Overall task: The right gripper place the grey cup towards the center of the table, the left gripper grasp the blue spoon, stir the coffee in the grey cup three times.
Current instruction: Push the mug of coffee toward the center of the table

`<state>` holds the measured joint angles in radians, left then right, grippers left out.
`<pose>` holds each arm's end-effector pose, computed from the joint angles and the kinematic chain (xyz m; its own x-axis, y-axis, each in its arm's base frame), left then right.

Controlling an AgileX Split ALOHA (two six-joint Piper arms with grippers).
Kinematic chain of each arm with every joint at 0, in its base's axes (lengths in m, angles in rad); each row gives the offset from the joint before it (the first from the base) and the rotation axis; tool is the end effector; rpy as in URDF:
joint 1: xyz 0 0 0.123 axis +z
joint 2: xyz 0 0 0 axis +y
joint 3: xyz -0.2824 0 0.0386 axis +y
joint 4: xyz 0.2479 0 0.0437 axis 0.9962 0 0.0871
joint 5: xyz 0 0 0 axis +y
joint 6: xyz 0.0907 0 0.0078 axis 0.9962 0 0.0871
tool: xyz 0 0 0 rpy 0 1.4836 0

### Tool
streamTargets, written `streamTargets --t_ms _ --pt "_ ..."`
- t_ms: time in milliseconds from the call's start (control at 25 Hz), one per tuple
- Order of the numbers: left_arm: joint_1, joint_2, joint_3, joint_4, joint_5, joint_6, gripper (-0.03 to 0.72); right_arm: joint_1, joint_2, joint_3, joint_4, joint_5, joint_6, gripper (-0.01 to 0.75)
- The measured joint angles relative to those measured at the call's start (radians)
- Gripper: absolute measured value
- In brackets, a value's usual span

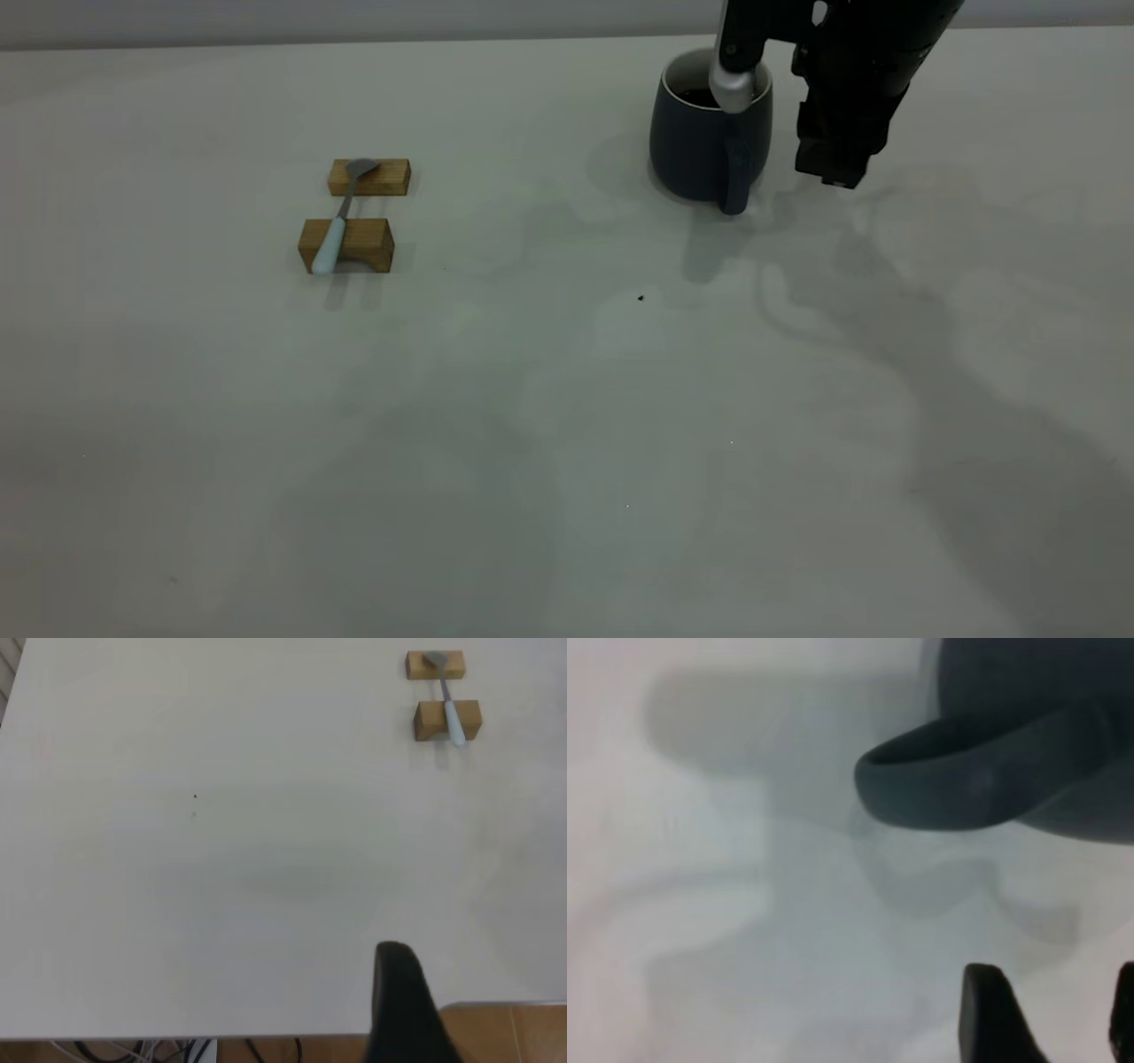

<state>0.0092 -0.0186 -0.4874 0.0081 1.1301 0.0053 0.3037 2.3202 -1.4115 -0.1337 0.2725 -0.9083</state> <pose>-0.0093 0.0006 0.2680 -0.5116 0.0040 -0.8592 -0.0110 0.9999 0.0113 0.4297 0.1312 0.0540 -0.1871 -0.9603 -0.2071 -0.8730 0.2591 -0.4131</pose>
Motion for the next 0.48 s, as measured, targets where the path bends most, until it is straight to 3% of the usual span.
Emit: streamTargets --t_ms 280,480 --pt "0.0 0.0 0.0 0.0 0.0 -0.005 0.507 0.021 -0.001 0.0 0.134 0.056 0.301 0.514" --pt "0.0 0.0 0.0 0.0 0.0 -0.005 0.507 0.026 -0.001 0.0 0.239 0.077 0.538 0.553"
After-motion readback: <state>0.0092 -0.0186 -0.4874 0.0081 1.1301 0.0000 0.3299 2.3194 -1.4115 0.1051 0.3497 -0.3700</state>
